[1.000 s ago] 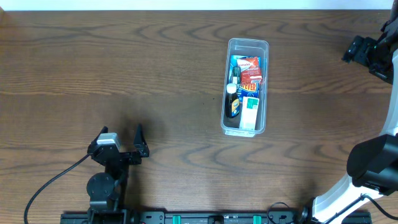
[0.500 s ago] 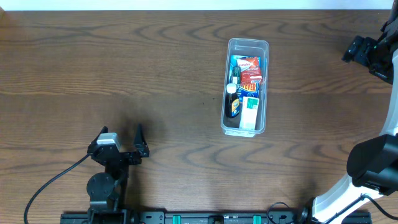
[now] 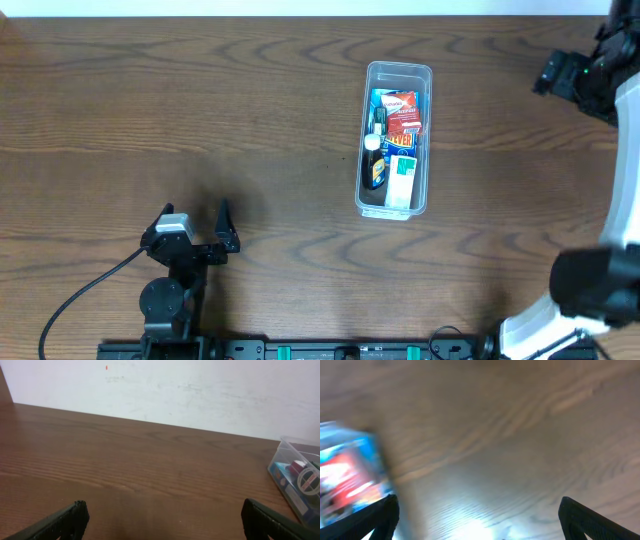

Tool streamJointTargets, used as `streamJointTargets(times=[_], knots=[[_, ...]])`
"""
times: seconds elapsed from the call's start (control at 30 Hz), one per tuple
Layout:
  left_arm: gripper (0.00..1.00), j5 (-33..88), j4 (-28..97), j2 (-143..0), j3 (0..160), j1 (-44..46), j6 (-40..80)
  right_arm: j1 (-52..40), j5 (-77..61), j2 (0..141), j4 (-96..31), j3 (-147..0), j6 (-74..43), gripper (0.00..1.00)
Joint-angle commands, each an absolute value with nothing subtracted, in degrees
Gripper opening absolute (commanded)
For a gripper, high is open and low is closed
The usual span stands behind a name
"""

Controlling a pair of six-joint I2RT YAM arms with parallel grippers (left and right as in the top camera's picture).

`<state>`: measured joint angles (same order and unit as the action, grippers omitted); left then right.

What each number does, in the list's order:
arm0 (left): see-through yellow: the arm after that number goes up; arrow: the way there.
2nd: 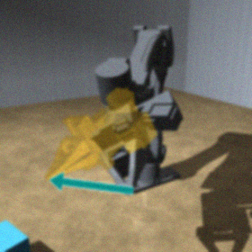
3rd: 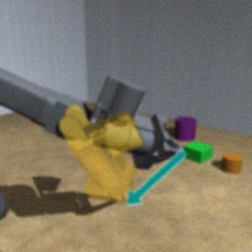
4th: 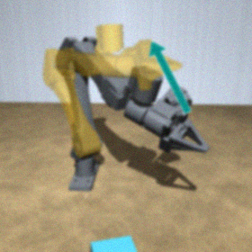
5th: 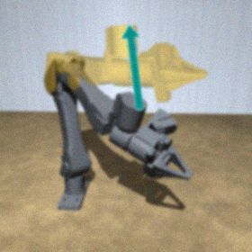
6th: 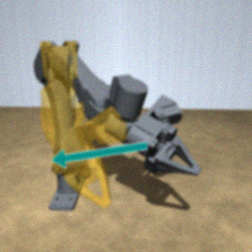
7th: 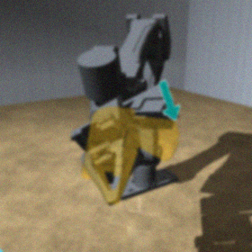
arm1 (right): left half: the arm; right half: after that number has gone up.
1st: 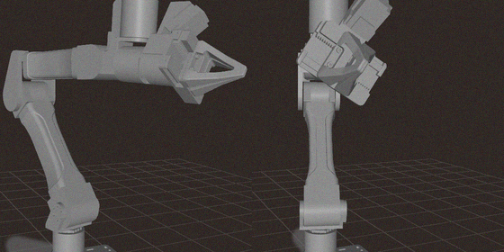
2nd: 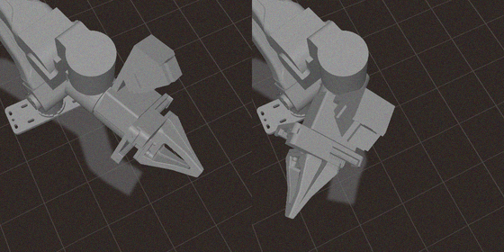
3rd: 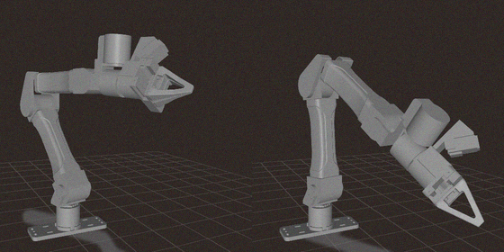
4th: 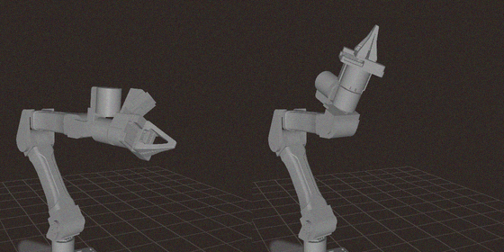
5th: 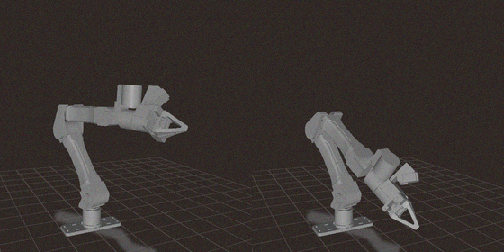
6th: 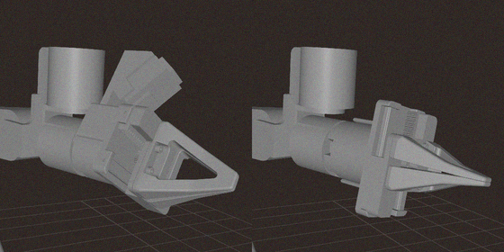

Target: Pack container

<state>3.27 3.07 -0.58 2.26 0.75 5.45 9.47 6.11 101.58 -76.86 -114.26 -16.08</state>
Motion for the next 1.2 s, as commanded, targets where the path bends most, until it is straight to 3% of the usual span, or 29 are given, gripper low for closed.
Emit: streamJointTargets(times=[0.0,0.2,0.4,0.93,1.17], knots=[[0.98,3.88,3.64,-0.23,0.23,0.45,4.29,4.29,6.44,93.21,-76.97,-114.58,-15.79,0.99],[0.98,3.88,3.64,-0.23,0.23,0.45,4.29,-4.56,6.83,84.14,-76.73,-114.56,-15.64,0.99],[0.98,3.88,3.64,-0.23,0.23,0.45,4.29,-5.87,7.31,74.67,-73.84,-107.74,-15.57,0.99],[0.98,3.88,3.64,-0.23,0.23,0.45,4.29,-5.96,4.51,24.8,-13.47,-29.3,-8.67,0.99],[0.98,3.88,3.64,-0.23,0.23,0.45,4.29,-5.96,1.13,10.24,-0.78,-10.35,-8.73,0.99]])
